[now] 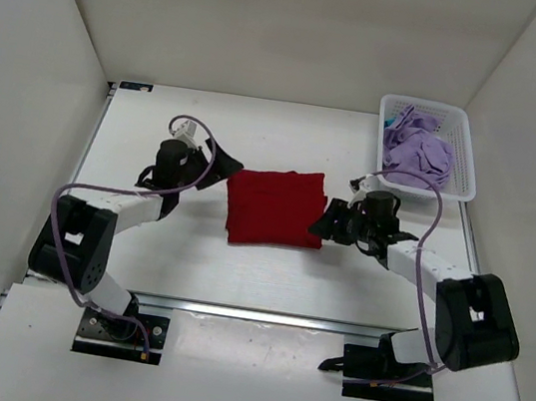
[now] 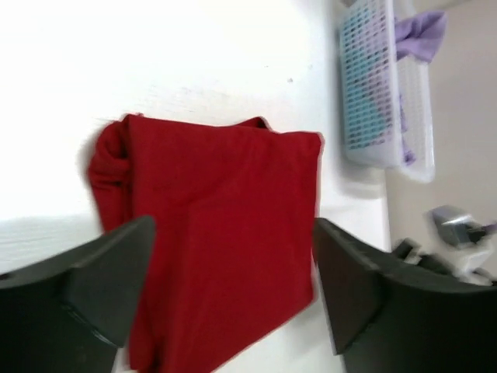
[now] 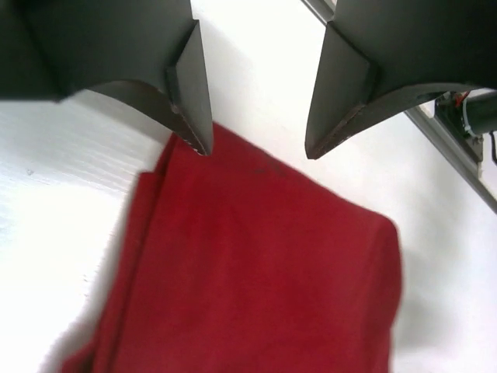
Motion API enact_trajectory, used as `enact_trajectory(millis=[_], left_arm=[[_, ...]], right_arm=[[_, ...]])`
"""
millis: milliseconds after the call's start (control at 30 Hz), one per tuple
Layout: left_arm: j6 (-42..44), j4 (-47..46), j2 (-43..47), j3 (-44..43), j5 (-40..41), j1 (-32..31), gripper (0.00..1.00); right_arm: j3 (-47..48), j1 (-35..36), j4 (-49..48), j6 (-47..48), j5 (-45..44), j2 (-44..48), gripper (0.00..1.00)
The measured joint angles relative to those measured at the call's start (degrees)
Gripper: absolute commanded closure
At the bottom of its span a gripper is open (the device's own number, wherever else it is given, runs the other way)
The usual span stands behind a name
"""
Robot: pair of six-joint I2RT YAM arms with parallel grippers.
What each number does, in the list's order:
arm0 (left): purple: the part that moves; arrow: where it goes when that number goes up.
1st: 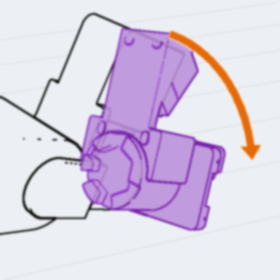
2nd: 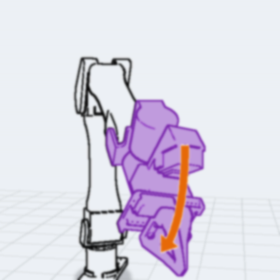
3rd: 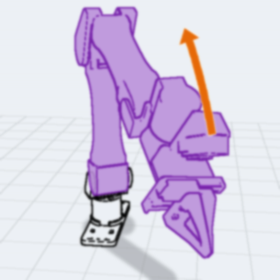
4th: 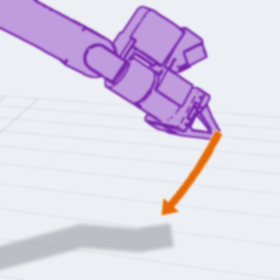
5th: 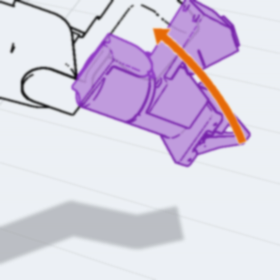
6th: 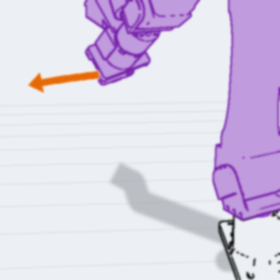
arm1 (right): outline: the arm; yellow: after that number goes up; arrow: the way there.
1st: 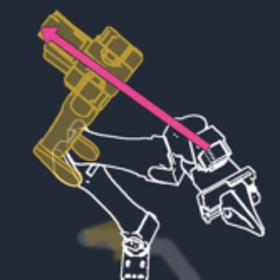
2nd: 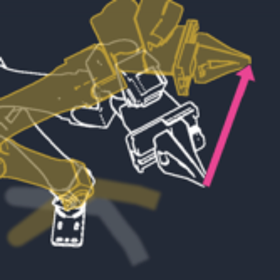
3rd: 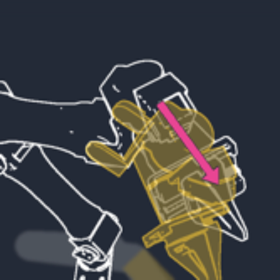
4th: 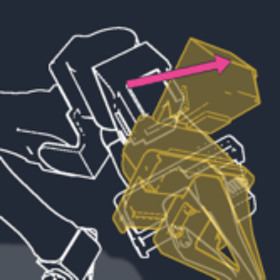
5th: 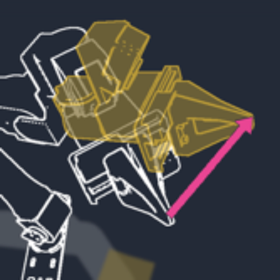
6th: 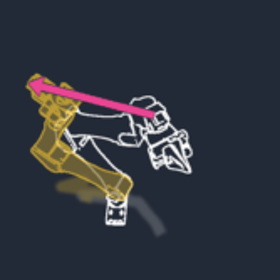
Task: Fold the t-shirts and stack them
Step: Smooth out wrinkles on the folded tshirt, then put the neatly folded tshirt into the corner of the board with the left arm
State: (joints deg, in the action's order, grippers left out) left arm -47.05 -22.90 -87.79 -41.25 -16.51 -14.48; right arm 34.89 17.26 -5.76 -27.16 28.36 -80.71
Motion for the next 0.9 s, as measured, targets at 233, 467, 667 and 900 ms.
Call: enact_trajectory(millis=[233,467,667,900], left_arm=[[5.03,6.14,-3.5,2.86,1.7,0.24,0.01],[7.93,6.34,-9.9,-0.79,1.68,-3.89,0.2],[4.5,0.35,-19.5,-4.83,-1.38,-6.78,0.86],[0.24,1.6,-25.49,-15.5,-2.4,-7.87,1.0]], right_arm=[[-2.49,1.16,0.09,-0.02,0.61,6.43,0.49],[-5.84,1.38,0.17,-0.7,1.51,8.48,0.5],[-6.12,1.31,-0.68,-1.36,2.51,8.98,0.52],[-7.43,1.38,-1.97,-1.99,3.48,8.98,0.53]])
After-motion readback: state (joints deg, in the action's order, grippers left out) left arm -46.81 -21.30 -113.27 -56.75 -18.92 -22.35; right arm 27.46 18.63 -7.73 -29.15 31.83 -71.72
